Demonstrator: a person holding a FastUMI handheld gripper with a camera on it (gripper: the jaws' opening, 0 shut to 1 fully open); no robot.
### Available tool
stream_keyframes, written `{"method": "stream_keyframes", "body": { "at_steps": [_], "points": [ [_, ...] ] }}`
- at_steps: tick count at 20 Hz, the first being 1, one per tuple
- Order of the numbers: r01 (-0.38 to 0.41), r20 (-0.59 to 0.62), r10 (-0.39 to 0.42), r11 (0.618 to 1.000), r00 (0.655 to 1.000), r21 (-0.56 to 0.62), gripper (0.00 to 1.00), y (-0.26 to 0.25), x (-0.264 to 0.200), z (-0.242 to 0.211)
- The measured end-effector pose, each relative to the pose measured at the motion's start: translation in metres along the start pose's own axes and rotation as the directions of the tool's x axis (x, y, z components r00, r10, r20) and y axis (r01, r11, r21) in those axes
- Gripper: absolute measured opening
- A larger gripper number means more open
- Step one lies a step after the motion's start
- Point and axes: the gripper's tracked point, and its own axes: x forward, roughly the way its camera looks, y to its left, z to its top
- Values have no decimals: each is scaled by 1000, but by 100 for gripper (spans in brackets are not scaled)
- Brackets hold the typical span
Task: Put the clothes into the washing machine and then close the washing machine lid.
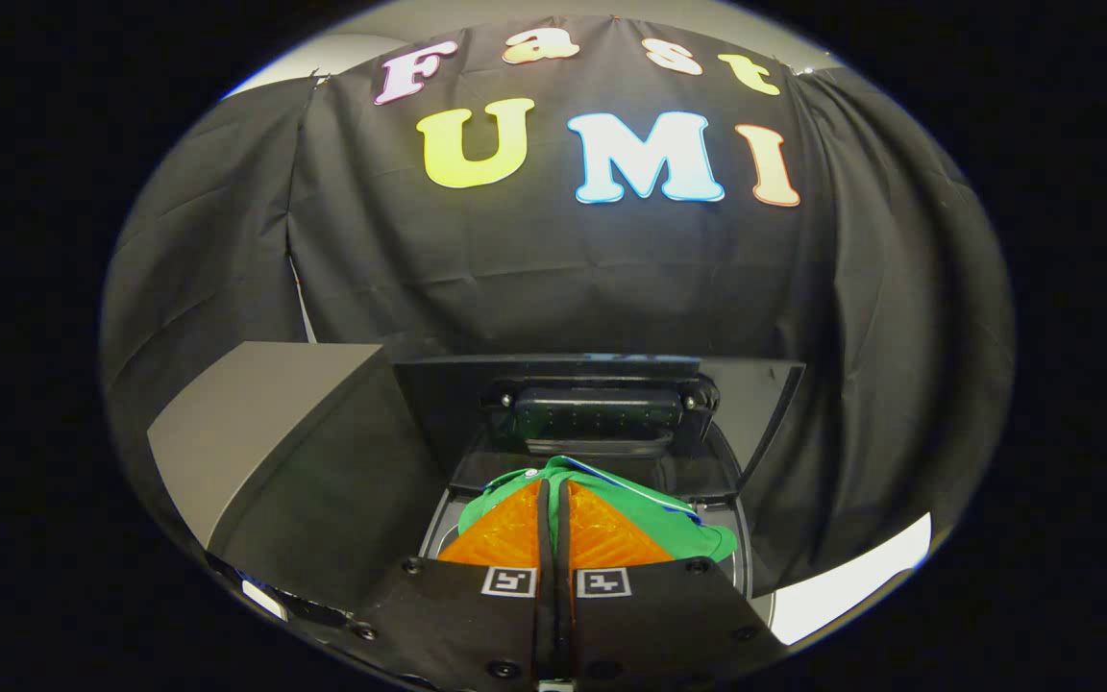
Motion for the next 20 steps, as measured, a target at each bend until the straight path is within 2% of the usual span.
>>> {"method": "stream_keyframes", "body": {
  "at_steps": [11,20],
  "points": [
    [59,-120,-52,997,991,55,1,-9,39,-73],
    [131,-258,-98,985,961,114,1,-28,84,-133]
  ]
}}
